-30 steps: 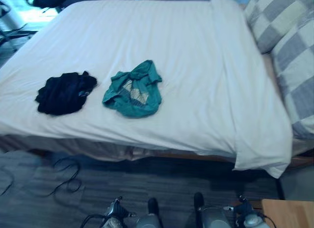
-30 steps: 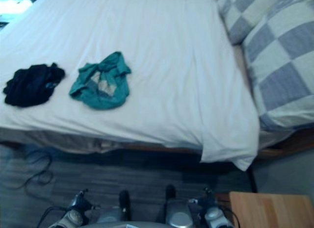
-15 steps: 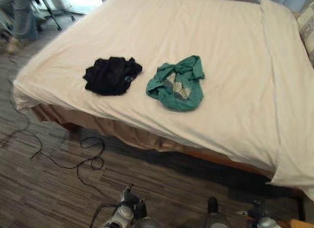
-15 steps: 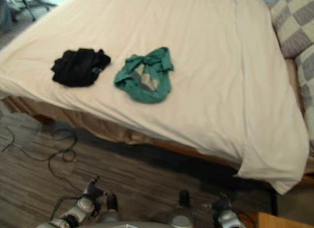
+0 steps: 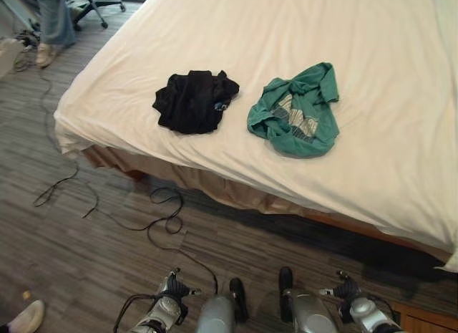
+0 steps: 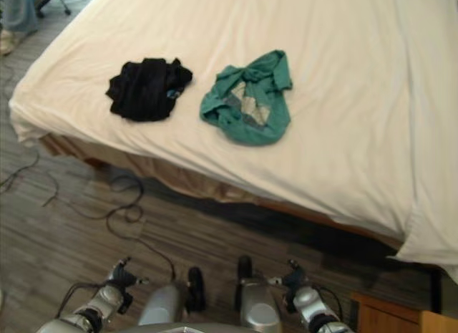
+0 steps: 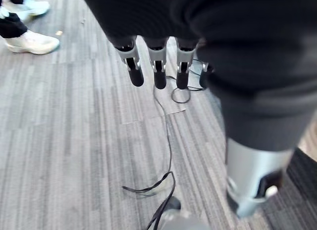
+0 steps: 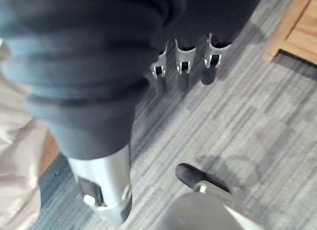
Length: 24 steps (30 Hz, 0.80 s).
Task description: Tidy up the quilt and then pick up the clothes from the bed and put them into the laundry hamper.
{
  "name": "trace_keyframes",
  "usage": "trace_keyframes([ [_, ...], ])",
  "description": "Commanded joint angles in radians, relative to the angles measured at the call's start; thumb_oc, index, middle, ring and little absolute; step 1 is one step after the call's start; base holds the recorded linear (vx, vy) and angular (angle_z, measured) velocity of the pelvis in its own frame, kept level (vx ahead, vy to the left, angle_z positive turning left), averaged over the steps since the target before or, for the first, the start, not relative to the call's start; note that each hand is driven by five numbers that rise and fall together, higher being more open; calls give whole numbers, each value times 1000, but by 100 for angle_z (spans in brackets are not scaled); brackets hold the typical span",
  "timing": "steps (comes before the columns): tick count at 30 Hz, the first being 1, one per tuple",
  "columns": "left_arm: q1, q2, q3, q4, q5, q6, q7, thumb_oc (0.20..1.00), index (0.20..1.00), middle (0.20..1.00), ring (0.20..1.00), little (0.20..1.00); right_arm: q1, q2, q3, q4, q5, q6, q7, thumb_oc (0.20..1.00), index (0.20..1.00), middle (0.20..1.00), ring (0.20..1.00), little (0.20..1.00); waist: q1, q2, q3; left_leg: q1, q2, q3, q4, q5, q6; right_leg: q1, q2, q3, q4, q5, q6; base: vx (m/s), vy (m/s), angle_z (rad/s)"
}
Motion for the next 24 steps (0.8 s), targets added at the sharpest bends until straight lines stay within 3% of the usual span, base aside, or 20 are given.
trace_keyframes([
  [1, -80, 19, -38, -67, -12, -34, 39, 1000, 1000, 1000, 1000, 1000, -14, -48, 8, -25, -4, 7, -36, 1000, 1000, 1000, 1000, 1000, -16, -11, 20, 17, 68, 58, 32, -116, 73, 135, -36, 17, -224, -42, 138, 198, 350, 10],
  [3, -86, 10, -41, -77, -17, -35, 43, 1000, 1000, 1000, 1000, 1000, -20, -46, -1, -31, 9, 6, -37, 1000, 1000, 1000, 1000, 1000, -24, 5, -13, 82, 91, 66, -161, -158, 113, 120, -65, 44, -233, -44, 169, 286, 534, -22],
  [4, -94, 4, -49, -75, -17, -41, 49, 1000, 1000, 1000, 1000, 1000, -25, -47, 3, -40, 7, 2, -41, 1000, 1000, 1000, 1000, 1000, -24, 28, -34, 134, 126, 8, -409, -98, 111, 102, -91, 73, -233, -32, 203, 466, 980, -109],
  [5, -110, 2, -70, -67, -8, -46, 51, 1000, 1000, 1000, 1000, 1000, -22, -45, 6, -53, 3, -2, -42, 1000, 1000, 1000, 1000, 1000, -20, 31, -51, 141, 217, -65, -554, 3, 82, 95, -137, 110, -234, -28, 228, 477, 1065, -97],
  [7, -115, -2, -98, -58, 18, -46, 55, 1000, 1000, 1000, 1000, 1000, 0, -43, 2, -48, -3, -2, -33, 1000, 1000, 1000, 1000, 1000, -19, 25, -86, 123, 313, -106, -587, 65, 39, 117, -214, 131, -244, -31, 266, 429, 910, -71],
  [9, -115, -3, -99, -58, 19, -47, 55, 1000, 1000, 1000, 1000, 1000, 2, -43, 2, -49, -3, -1, -33, 1000, 1000, 1000, 1000, 1000, -18, 23, -84, 128, 311, -104, -587, 63, 39, 121, -217, 131, -244, -33, 267, 189, 403, -42],
  [10, -102, -6, -106, -57, 19, -56, 53, 1000, 1000, 1000, 1000, 1000, 2, -39, 7, -66, 8, -12, -19, 1000, 1000, 1000, 1000, 1000, -11, 23, -90, 152, 295, -135, -559, 5, 42, 126, -246, 149, -244, -23, 287, 236, 489, -66],
  [11, -99, -17, -111, -61, 23, -53, 49, 1000, 1000, 1000, 1000, 1000, 12, -30, -6, -65, 5, -11, -12, 1000, 1000, 1000, 1000, 1000, -10, 23, -98, 153, 289, -127, -532, -18, 33, 143, -276, 122, -242, 1, 305, 359, 966, -148],
  [12, -106, -11, -115, -69, 25, -44, 39, 1000, 1000, 1000, 1000, 1000, 18, -3, -19, -83, -2, 0, -7, 1000, 1000, 1000, 1000, 1000, -17, -12, -92, 168, 251, -98, -463, -107, 41, 92, -339, 141, -213, 134, 318, 219, 736, -147],
  [13, -115, -1, -112, -71, 21, -35, 43, 1000, 1000, 1000, 1000, 1000, 9, 23, -19, -93, 11, 3, -9, 1000, 1000, 1000, 1000, 1000, -5, -23, -79, 180, 241, -56, -445, -124, 57, 50, -361, 57, -173, 172, 298, 40, 927, -105],
  [14, -105, 33, -93, -77, 19, -31, 38, 1000, 1000, 1000, 1000, 1000, 7, 44, 11, -142, 18, -5, -3, 1000, 1000, 1000, 1000, 1000, 16, -22, -60, 223, 224, 36, -466, -124, 83, 10, -357, -125, -115, 160, 269, -108, 828, -122],
  [15, -83, 57, -82, -75, 40, -26, 34, 1000, 1000, 1000, 1000, 1000, 6, 49, 67, -181, -17, -20, 5, 1000, 1000, 1000, 1000, 1000, 10, -17, -56, 259, 184, 96, -534, -104, 111, -11, -251, -169, -13, 70, 243, -75, 997, -233],
  [16, -76, 64, -80, -70, 63, -18, 28, 1000, 1000, 1000, 1000, 1000, 13, 48, 80, -210, -10, -29, 10, 1000, 1000, 1000, 1000, 1000, -9, -18, -48, 290, 139, 101, -575, -90, 133, -26, -91, -41, 24, 2, 244, 2, 653, -229],
  [17, -76, 64, -80, -70, 64, -18, 28, 1000, 1000, 1000, 1000, 1000, 12, 48, 80, -210, -10, -29, 10, 1000, 1000, 1000, 1000, 1000, -8, -18, -49, 289, 140, 102, -576, -89, 132, -28, -90, -40, 23, 4, 243, 55, 375, -103],
  [19, -76, 61, -90, -59, 100, -8, 16, 1000, 1000, 1000, 1000, 1000, 34, 27, 85, -226, 6, -35, 8, 1000, 1000, 1000, 1000, 1000, -34, -15, -46, 316, 64, 75, -592, -107, 159, -12, 85, 88, 5, -45, 186, 77, 226, 53],
  [20, -76, 61, -90, -59, 100, -8, 16, 1000, 1000, 1000, 1000, 1000, 34, 27, 85, -226, 6, -35, 8, 1000, 1000, 1000, 1000, 1000, -33, -15, -48, 313, 65, 76, -593, -105, 159, -15, 86, 89, 2, -42, 185, 63, 156, 70],
  [21, -78, 56, -84, -53, 97, -10, 20, 1000, 1000, 1000, 1000, 1000, 37, 27, 76, -214, 19, -34, 3, 1000, 1000, 1000, 1000, 1000, -27, -16, -49, 319, 34, 77, -593, -117, 167, 16, 70, 52, -32, -31, 168, 60, 39, 109],
  [22, -73, 43, -83, -53, 95, -20, 21, 1000, 1000, 1000, 1000, 1000, 45, 18, 53, -194, 40, -34, -2, 1000, 1000, 1000, 1000, 1000, -32, -8, -60, 319, 5, 57, -586, -134, 175, 64, 57, 56, -107, -35, 163, 81, 37, 90],
  [24, -61, 21, -70, -50, 76, -22, 24, 1000, 1000, 1000, 1000, 1000, 34, 13, 40, -147, 50, -26, -8, 1000, 1000, 1000, 1000, 1000, -30, 4, -69, 271, -13, 54, -488, -159, 167, 90, 40, 66, -168, -24, 158, 35, 9, 89],
])
